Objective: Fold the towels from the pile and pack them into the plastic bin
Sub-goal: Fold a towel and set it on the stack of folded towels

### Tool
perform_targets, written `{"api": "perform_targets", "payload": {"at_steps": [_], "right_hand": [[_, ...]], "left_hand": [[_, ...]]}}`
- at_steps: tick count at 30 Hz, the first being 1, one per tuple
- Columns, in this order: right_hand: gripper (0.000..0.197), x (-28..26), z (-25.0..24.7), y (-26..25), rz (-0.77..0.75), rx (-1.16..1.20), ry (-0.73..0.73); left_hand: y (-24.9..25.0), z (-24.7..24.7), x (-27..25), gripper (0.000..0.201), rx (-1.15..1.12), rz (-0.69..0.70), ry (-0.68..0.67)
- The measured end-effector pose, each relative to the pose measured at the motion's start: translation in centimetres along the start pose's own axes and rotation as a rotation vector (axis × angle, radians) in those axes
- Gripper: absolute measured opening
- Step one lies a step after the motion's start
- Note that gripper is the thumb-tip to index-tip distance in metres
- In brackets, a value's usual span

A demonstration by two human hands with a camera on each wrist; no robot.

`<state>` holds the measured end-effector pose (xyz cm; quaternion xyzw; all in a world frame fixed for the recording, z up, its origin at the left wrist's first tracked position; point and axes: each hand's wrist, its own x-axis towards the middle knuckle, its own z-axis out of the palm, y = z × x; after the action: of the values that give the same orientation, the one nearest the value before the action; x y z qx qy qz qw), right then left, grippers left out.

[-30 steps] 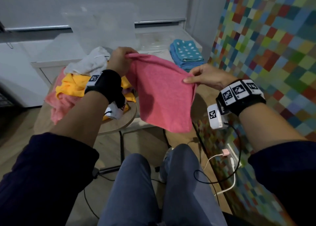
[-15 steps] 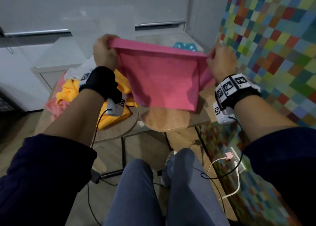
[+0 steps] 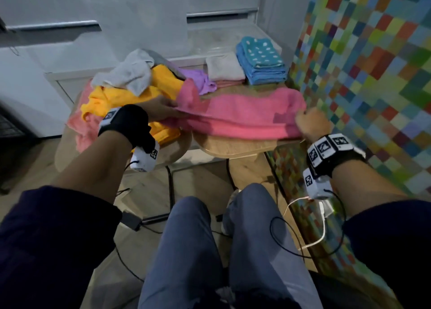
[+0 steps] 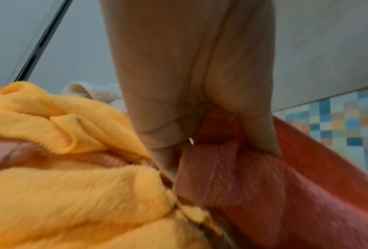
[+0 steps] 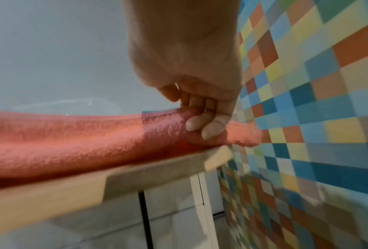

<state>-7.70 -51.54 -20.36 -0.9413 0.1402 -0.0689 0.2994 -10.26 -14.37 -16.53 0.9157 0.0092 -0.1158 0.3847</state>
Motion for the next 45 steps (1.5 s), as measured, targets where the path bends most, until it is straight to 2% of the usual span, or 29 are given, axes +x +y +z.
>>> {"api": "perform_targets", "payload": {"at_steps": [3, 7, 9, 10, 11, 12, 13, 14, 15, 16, 18, 19, 21, 23, 25, 27, 29, 30, 32, 34, 38, 41, 43, 45], "right_hand": [[0.051, -0.5, 1.0, 1.4, -0.016, -0.174, -0.028], [0.033, -0.4, 0.5, 0.8, -0.042, -0.409, 0.041], [0.026, -0.7, 0.2, -0.4, -0.148, -0.409, 0.107], [0.024, -1.1, 0.2, -1.3, -0.244, -0.349, 0.095], [0.020, -1.5, 0.4, -2.4, -0.343, -0.230, 0.024], [0.016, -2.3, 0.7, -3.8, -0.425, -0.061, -0.118], [0.021, -3.4, 0.9, -5.5, -0.468, 0.114, -0.331], [0.034, -4.4, 1.3, -7.1, -0.486, 0.261, -0.544], [0.047, -5.2, 1.9, -8.3, -0.482, 0.352, -0.681], [0.050, -5.7, 2.7, -9.2, -0.475, 0.413, -0.712], [0.032, -6.3, 4.0, -10.2, -0.407, 0.533, -0.583], [0.022, -6.2, 4.6, -10.3, -0.346, 0.585, -0.489], [0.017, -6.1, 5.0, -10.0, -0.242, 0.671, -0.360], [0.018, -5.8, 4.9, -9.5, -0.206, 0.752, -0.304], [0.020, -5.4, 4.6, -8.6, -0.177, 0.806, -0.263], [0.020, -5.0, 4.5, -7.7, -0.141, 0.815, -0.172], [0.023, -4.6, 4.9, -6.8, -0.103, 0.688, -0.072], [0.019, -4.6, 5.2, -6.5, -0.080, 0.542, -0.059], [0.018, -4.7, 6.2, -6.3, -0.043, 0.227, -0.065], [0.022, -4.8, 7.4, -7.2, -0.052, 0.094, -0.067], [0.024, -5.1, 10.0, -10.6, -0.237, 0.094, -0.212], [0.019, -5.9, 11.2, -13.0, -0.446, 0.033, -0.356], [0.021, -6.7, 11.4, -13.8, -0.487, 0.115, -0.486], [0.019, -6.9, 10.9, -13.7, -0.465, 0.223, -0.538]], "left_hand": [[-0.3, 1.1, -0.2, 0.014, 0.135, -0.059, -0.053], [1.0, 1.6, -0.4, 0.005, -0.005, -0.007, -0.016], [2.0, 1.6, -0.2, 0.010, -0.105, 0.062, -0.009], [2.7, 1.7, 0.0, 0.011, -0.119, 0.102, -0.007], [3.5, 1.9, 0.3, 0.011, -0.080, 0.149, -0.009], [4.4, 2.2, 0.7, 0.009, 0.003, 0.218, -0.023], [5.3, 2.7, 1.1, 0.011, 0.097, 0.294, -0.037], [6.4, 3.2, 1.5, 0.018, 0.165, 0.373, -0.031], [7.3, 3.7, 1.9, 0.024, 0.187, 0.450, -0.009], [8.1, 4.2, 2.2, 0.026, 0.156, 0.510, 0.017], [9.1, 4.8, 2.7, 0.026, 0.037, 0.547, 0.045], [9.0, 5.2, 3.0, 0.030, -0.023, 0.540, 0.024], [7.9, 5.8, 3.3, 0.044, -0.063, 0.475, -0.083], [6.6, 6.5, 3.5, 0.056, 0.069, 0.391, -0.134], [5.1, 7.0, 4.1, 0.047, 0.312, 0.280, -0.153], [3.9, 6.8, 4.7, 0.038, 0.630, 0.156, -0.076], [2.8, 6.0, 5.4, 0.037, 0.714, 0.118, -0.053], [2.6, 5.6, 5.7, 0.036, 0.662, 0.122, -0.087], [2.2, 5.0, 6.0, 0.025, 0.533, 0.109, -0.199], [2.1, 4.6, 5.7, 0.023, 0.523, 0.060, -0.267], [1.1, 3.2, 5.0, 0.023, 0.634, -0.114, -0.347], [0.4, 1.5, 3.8, 0.018, 0.644, -0.167, -0.355], [0.4, 0.3, 2.8, 0.026, 0.532, -0.196, -0.406], [0.6, -0.7, 2.2, 0.032, 0.530, -0.154, -0.393]]}}
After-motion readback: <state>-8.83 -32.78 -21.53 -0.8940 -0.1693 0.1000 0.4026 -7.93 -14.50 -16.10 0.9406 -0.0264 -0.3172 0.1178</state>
